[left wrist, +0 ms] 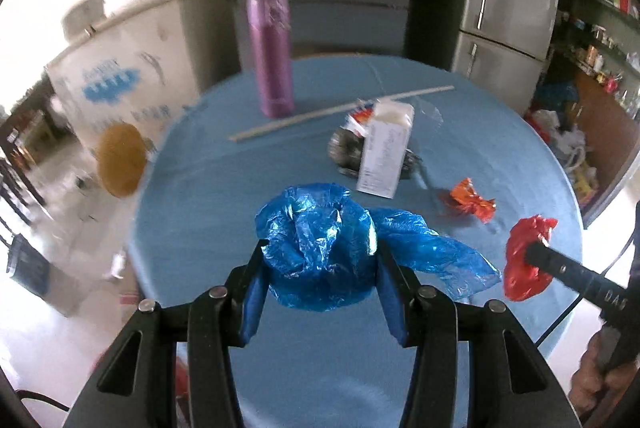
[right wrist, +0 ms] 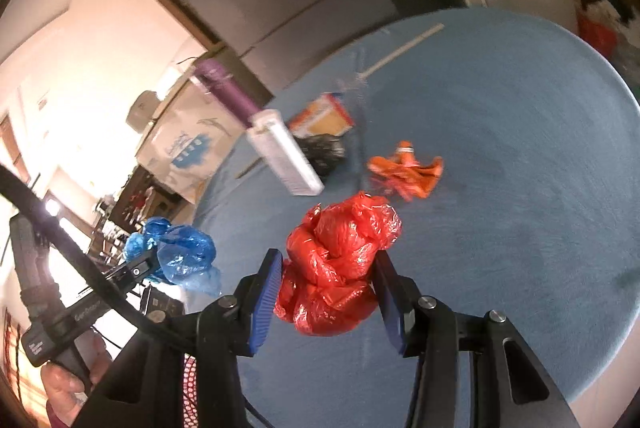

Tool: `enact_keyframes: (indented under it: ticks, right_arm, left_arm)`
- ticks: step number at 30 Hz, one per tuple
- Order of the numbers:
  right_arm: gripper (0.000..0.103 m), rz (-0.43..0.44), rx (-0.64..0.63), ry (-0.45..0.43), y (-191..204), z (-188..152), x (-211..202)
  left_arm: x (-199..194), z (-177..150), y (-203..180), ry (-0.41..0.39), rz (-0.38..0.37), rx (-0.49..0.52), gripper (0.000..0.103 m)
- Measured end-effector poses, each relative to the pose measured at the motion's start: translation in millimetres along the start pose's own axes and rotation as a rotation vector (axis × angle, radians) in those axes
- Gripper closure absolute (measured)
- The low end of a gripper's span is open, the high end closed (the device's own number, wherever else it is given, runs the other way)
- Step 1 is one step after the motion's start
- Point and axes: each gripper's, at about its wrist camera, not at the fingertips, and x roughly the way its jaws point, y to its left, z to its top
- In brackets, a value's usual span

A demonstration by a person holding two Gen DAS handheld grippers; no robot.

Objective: Collect trash
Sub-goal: 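Grasp blue plastic bag with left tool while right tool grasps red bag, then lift both held bags and carry them toward the red basket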

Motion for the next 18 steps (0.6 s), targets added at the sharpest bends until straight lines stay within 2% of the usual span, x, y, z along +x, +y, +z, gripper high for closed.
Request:
enact_keyframes:
  ticks: [11, 18]
  right_arm:
    - [0.054, 0.053, -0.108, -0.020, 53.7, -15.9, -16.9]
    - [0.054, 0.088, -0.158, -0.007, 80.9, -24.0, -17.0]
  left_arm:
    - [-58.5, -22.3, 37.2, -0.108, 0.154, 0.020, 0.051]
    - [-77.1, -38.0, 63.9, -0.133, 0.235, 0.005, 0.051]
